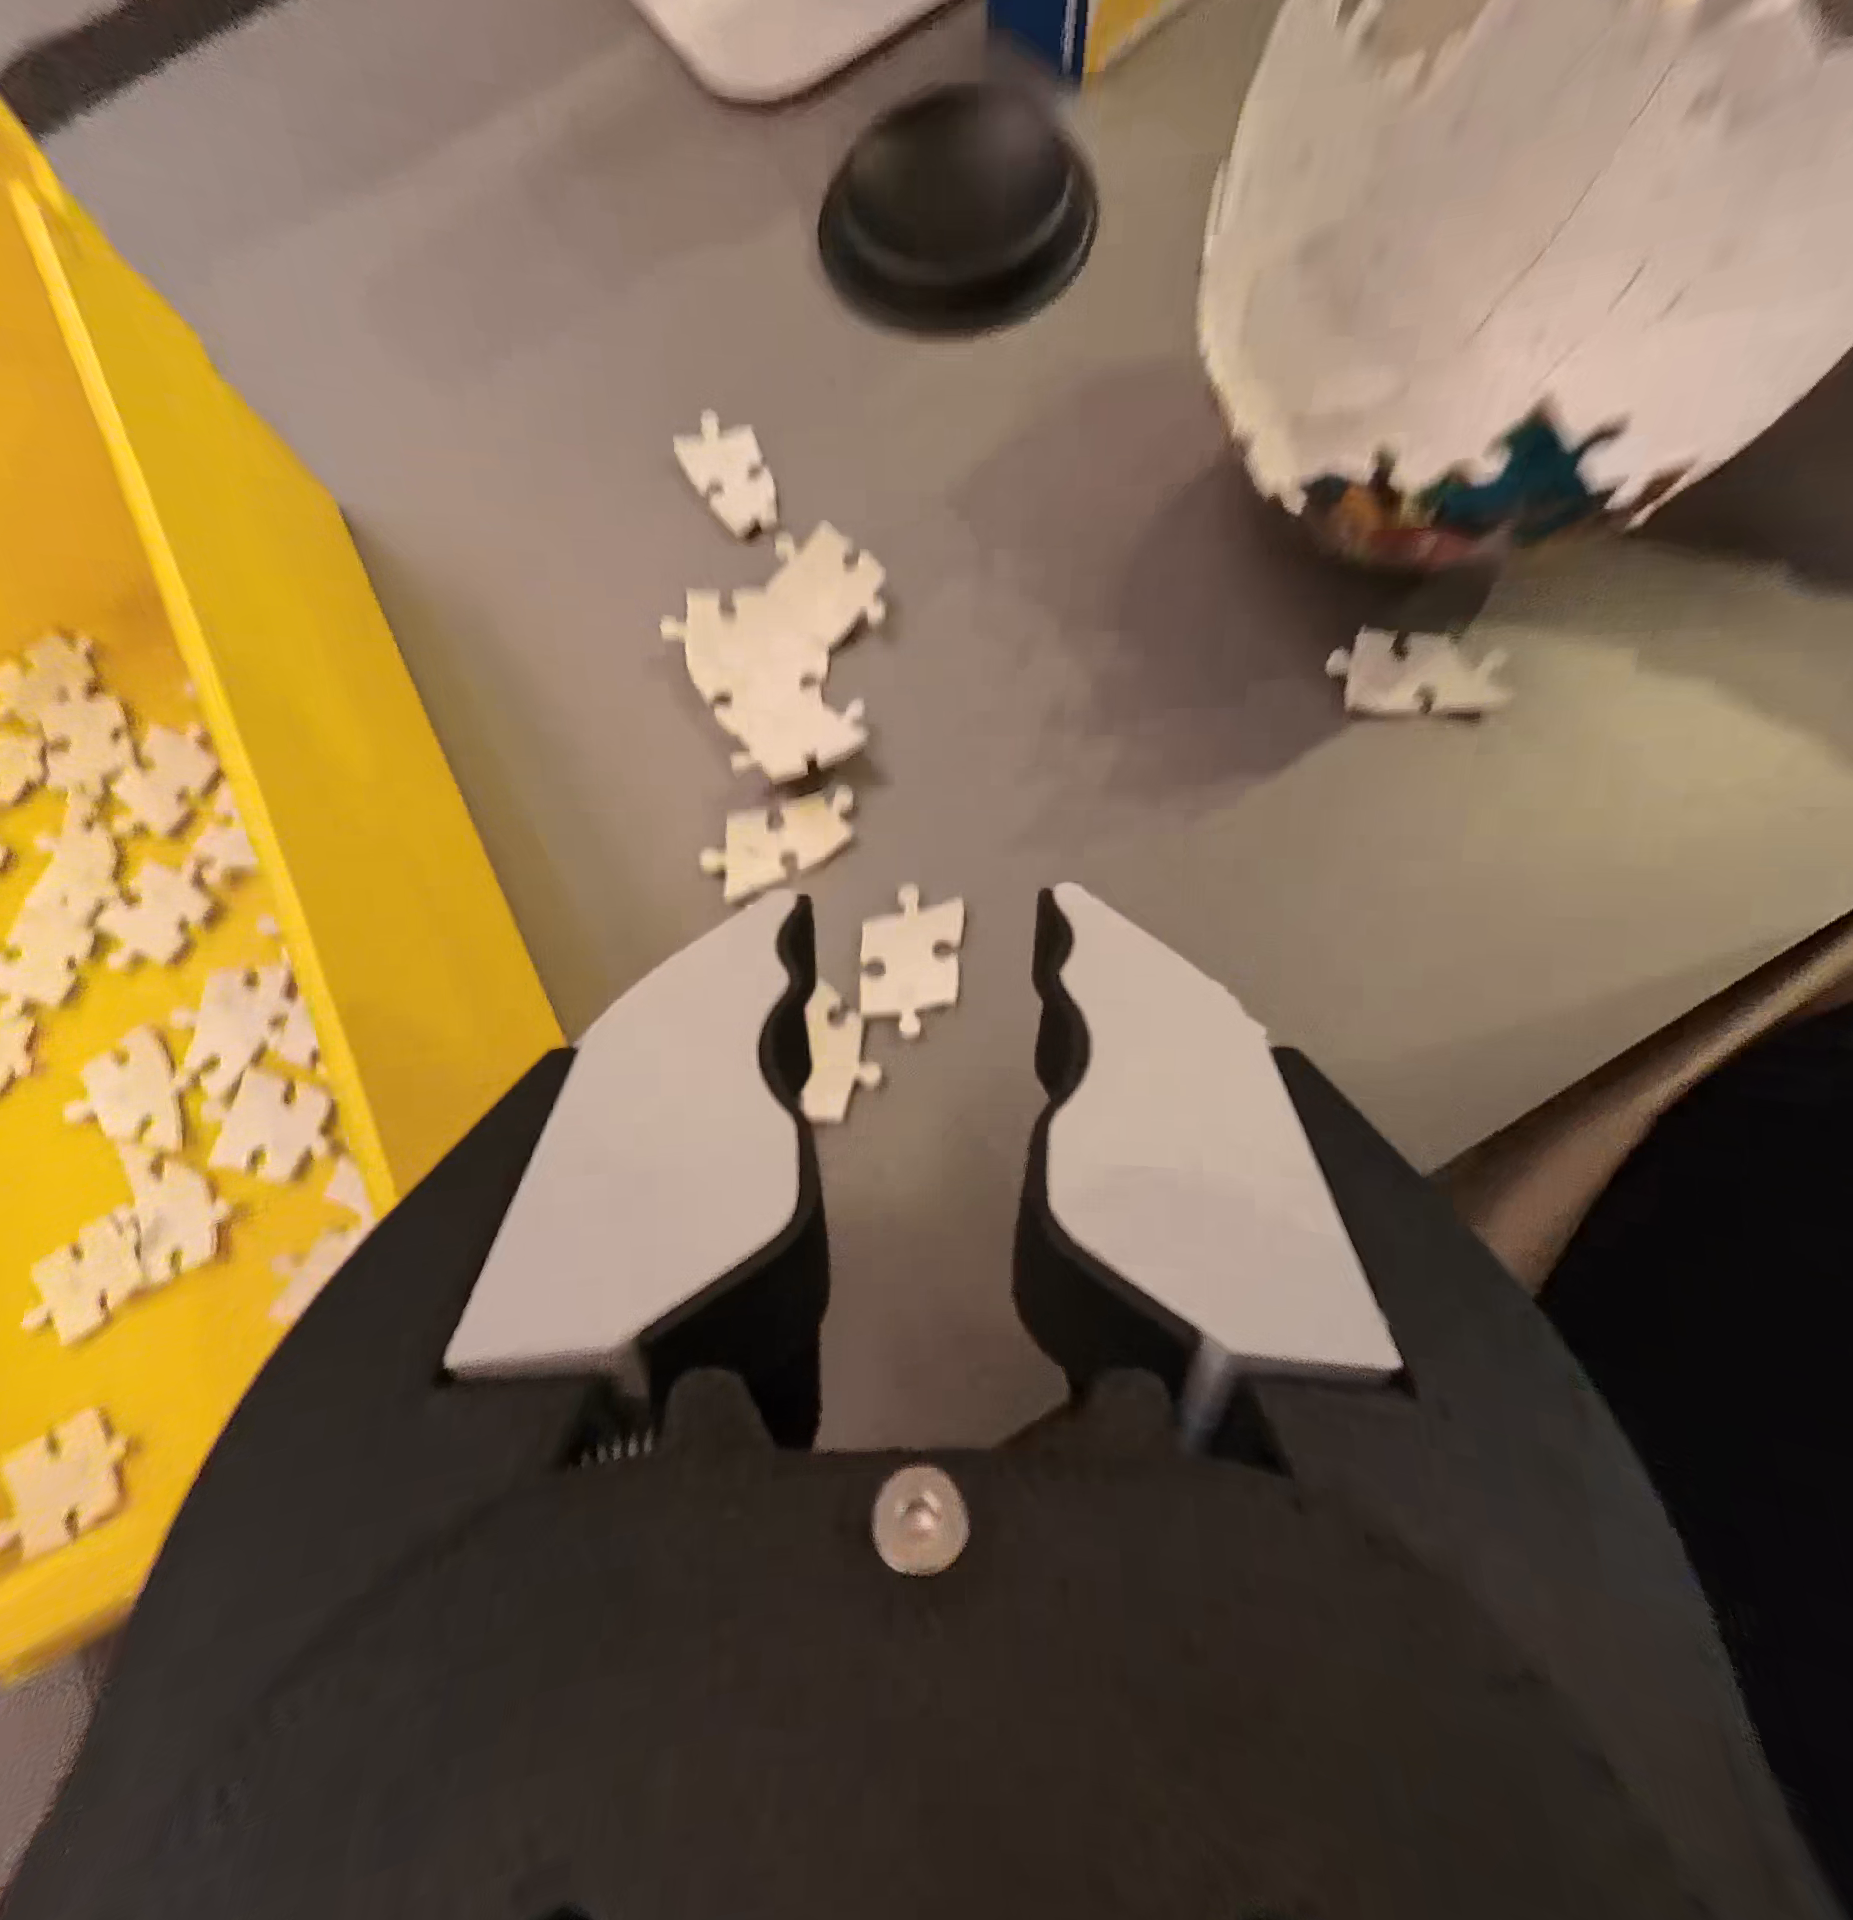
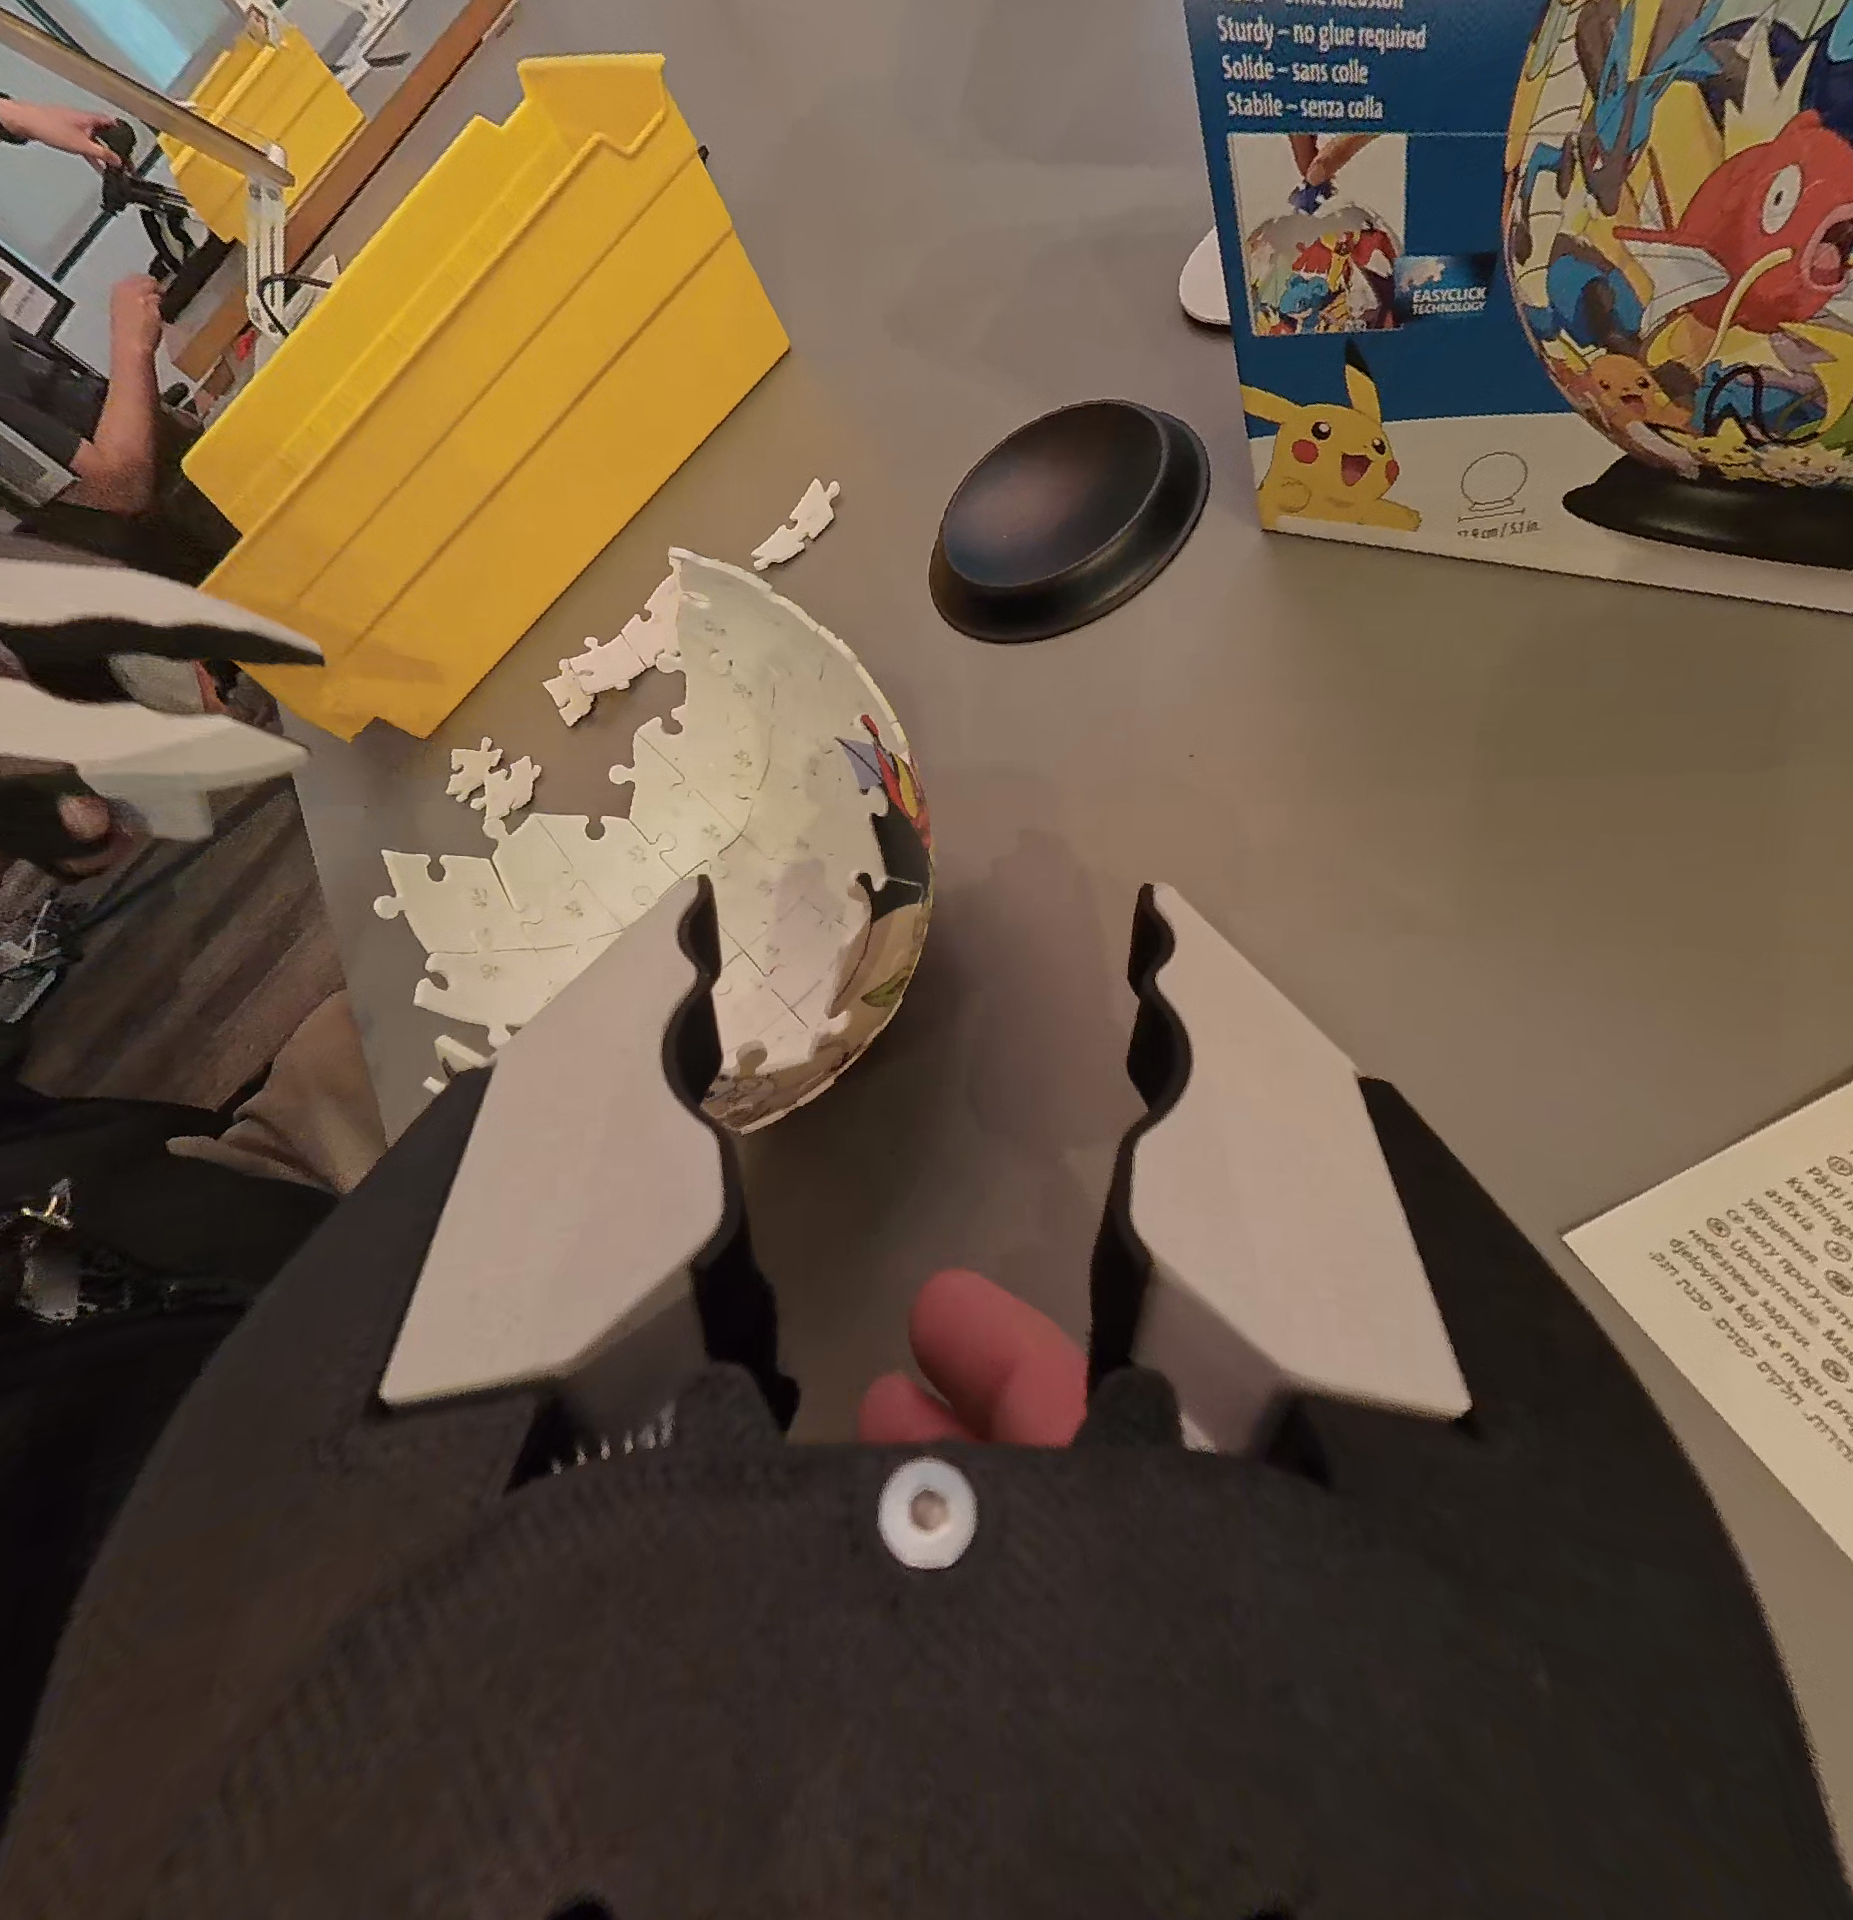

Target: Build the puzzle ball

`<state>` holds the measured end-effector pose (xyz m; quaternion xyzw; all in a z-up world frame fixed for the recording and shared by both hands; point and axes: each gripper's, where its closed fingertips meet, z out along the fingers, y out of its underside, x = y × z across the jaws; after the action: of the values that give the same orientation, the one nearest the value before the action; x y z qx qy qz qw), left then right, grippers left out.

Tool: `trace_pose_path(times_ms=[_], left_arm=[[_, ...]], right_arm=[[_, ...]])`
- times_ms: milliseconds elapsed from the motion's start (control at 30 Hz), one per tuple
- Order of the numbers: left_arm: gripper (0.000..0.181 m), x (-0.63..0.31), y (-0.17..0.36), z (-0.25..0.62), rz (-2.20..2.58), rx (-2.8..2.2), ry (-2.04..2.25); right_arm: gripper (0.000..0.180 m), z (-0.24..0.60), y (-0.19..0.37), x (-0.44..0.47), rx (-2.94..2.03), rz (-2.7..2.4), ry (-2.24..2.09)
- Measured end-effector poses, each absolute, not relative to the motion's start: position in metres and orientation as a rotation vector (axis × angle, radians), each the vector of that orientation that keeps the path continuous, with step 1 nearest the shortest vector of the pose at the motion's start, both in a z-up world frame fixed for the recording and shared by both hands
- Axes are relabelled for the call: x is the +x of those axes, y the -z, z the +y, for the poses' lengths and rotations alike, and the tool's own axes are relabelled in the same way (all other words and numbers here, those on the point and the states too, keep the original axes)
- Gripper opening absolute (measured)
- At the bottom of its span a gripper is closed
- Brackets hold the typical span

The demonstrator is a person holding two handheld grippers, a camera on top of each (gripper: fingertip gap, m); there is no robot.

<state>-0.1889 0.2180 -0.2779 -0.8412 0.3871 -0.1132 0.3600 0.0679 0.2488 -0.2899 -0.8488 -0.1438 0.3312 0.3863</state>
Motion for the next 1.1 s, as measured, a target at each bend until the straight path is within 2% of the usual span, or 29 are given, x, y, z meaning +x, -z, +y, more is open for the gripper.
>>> trace_pose_path(times_ms=[133, 267, 433, 633, 800, 1100], left_arm=[[0.038, -0.194, 0.314, 0.203, 1.019, -2.248, 0.197], [0.049, -0.187, 0.339, 0.21, 1.009, -2.278, 0.176], [0.054, -0.177, 0.336, 0.247, 0.93, -2.26, 0.187], [0.05, -0.168, 0.342, 0.284, 0.832, -2.279, 0.213], [0.041, -0.165, 0.348, 0.292, 0.843, -2.284, 0.184], [0.041, -0.16, 0.349, 0.291, 0.89, -2.255, 0.163]], right_arm=[[0.078, 0.249, 0.292, 0.067, -2.168, -0.377, -0.833], [0.078, 0.248, 0.295, 0.066, -2.177, -0.386, -0.823], [0.079, 0.249, 0.295, 0.068, -2.18, -0.38, -0.815], [0.079, 0.249, 0.296, 0.067, -2.182, -0.38, -0.829], [0.079, 0.249, 0.296, 0.069, -2.179, -0.369, -0.839], [0.079, 0.249, 0.296, 0.068, -2.179, -0.369, -0.85]])
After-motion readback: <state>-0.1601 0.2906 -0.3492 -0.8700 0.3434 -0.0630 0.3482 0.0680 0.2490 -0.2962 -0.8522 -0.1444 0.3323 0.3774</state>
